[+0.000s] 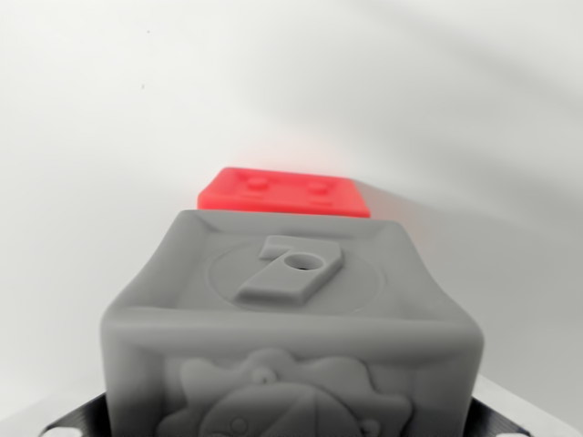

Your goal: Destack cube

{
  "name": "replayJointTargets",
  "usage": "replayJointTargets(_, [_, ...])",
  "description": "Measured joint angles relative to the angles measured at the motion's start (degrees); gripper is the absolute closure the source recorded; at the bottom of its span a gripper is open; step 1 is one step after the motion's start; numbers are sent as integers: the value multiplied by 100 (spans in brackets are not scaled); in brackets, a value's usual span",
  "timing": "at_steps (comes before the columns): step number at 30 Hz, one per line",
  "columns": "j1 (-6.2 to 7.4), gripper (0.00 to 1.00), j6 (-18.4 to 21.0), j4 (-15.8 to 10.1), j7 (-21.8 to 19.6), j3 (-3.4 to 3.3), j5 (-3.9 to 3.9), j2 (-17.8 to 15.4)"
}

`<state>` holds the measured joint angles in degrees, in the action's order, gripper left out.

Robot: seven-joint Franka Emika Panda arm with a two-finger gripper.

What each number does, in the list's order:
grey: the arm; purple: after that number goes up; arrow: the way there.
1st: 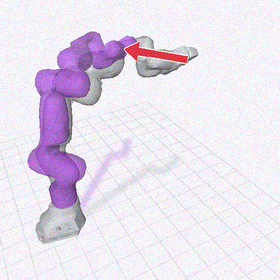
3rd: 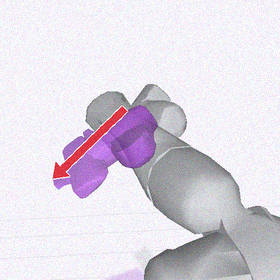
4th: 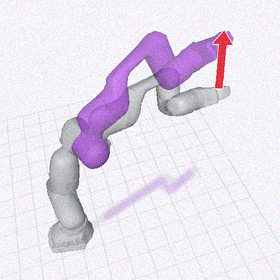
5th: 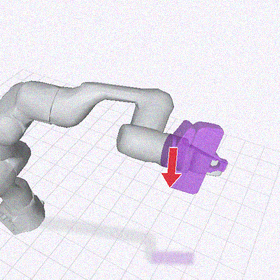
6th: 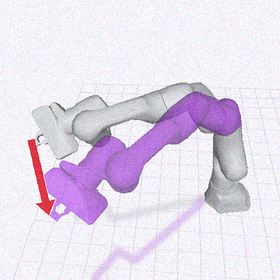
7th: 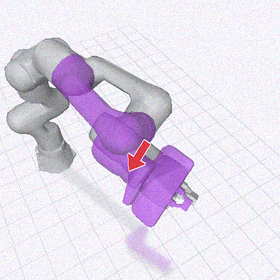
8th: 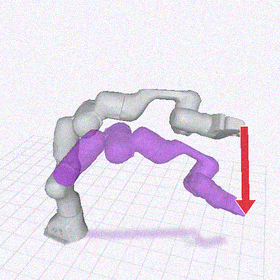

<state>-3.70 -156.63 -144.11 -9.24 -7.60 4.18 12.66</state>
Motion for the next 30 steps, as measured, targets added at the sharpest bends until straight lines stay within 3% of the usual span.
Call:
replayJointTargets(15, [3, 100, 555, -20, -156, -37, -203, -612])
replayJointTargets(30, [182, 100, 492, -183, -597, 9, -227, -654])
